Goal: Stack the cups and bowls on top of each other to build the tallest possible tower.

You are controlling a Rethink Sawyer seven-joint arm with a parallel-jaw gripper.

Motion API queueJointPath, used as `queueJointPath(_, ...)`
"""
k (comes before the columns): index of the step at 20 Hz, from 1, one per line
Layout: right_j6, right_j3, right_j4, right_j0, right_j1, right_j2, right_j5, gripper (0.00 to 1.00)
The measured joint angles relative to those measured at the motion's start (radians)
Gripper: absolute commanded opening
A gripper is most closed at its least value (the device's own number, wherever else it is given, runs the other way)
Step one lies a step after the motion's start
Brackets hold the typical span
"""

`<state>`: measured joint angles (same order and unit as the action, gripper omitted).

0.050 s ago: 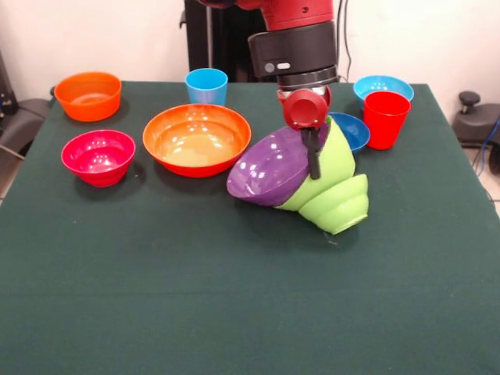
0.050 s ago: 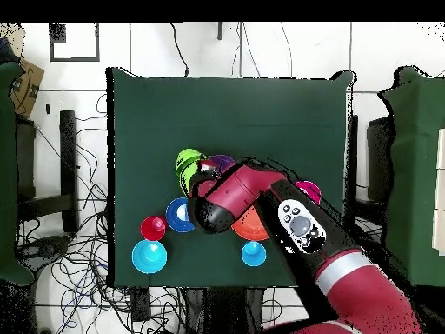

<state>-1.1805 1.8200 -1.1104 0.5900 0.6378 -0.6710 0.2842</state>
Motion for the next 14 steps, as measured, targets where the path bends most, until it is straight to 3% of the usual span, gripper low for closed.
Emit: queueJointPath(14,0.000,-0.023,0.000,-0.037,0.003,0.021,0.000,0.00)
